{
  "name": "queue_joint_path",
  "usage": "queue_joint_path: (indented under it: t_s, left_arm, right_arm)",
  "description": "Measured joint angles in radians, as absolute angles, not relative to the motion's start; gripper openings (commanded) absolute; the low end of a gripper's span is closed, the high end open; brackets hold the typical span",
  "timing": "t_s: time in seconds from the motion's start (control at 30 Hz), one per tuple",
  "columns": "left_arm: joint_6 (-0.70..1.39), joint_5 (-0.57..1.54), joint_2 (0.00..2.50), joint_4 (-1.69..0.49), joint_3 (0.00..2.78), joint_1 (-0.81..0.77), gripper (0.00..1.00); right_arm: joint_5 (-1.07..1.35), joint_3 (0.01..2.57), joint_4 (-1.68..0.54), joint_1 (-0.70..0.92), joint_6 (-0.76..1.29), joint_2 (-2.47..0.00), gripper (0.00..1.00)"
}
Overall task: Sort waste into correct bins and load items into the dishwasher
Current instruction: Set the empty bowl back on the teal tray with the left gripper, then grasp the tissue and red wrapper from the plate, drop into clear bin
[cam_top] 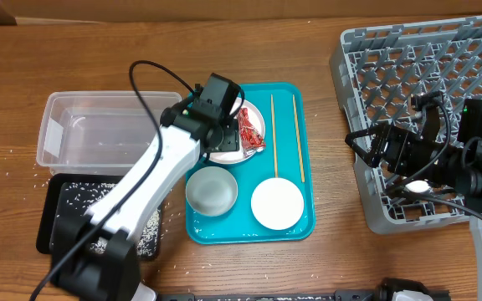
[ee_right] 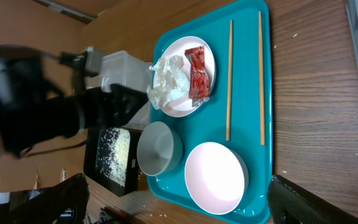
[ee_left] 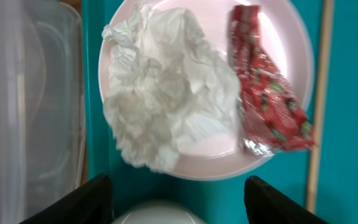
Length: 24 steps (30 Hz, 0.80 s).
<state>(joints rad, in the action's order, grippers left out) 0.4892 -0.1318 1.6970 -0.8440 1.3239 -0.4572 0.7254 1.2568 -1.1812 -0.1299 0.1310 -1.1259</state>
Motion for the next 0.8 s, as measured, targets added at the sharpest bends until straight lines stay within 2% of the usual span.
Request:
queue_joint_path:
  t_s: [0.13, 0.27, 0.3, 0.33, 0.4, 0.47, 0.63, 0.8]
  left_arm:
    - [0.457, -0.131, 1.807, -0.765, 1.324, -0.445, 0.72]
    - [0.42, -0.139, 1.887, -0.701, 1.324, -0.445, 0.65]
    - [0.414, -0.145, 1.905, -0.696, 1.324, -0.445, 0.6]
    - [0.409, -0.15, 1.922, -0.693, 1.324, -0.445, 0.48]
    - [0.406, -0.162, 1.967, -0.693, 1.324, -0.445, 0.32]
    - [0.392, -0.17, 1.993, -0.698, 1.324, -0.445, 0.06]
    - [0.389, -0.173, 1.997, -0.73, 1.331, -0.45, 0.04]
    - [0.399, -0.173, 1.996, -0.905, 1.433, -0.45, 0.04]
  right_arm:
    - [0.725, 1.257, -1.181, -0.13, 0.131, -1.126, 0.93]
    - [0.725, 1.257, -1.181, -0.13, 0.131, -1.126, 0.94]
    - [0.725, 1.257, -1.182, -0.13, 0.131, -1.126, 0.93]
    - [0.725, 1.257, -1.184, -0.13, 0.131, -1.126, 0.93]
    - [0.725, 1.257, -1.187, -0.13, 0.131, -1.126, 0.93]
    - [0.725, 1.257, -1.189, -0.13, 0.131, -1.126, 0.93]
    - [0.725, 1.257, -1.197, -0.13, 0.131, -1.126, 0.93]
    - [0.725, 1.257, -1.201, -0.13, 0.131, -1.126, 0.93]
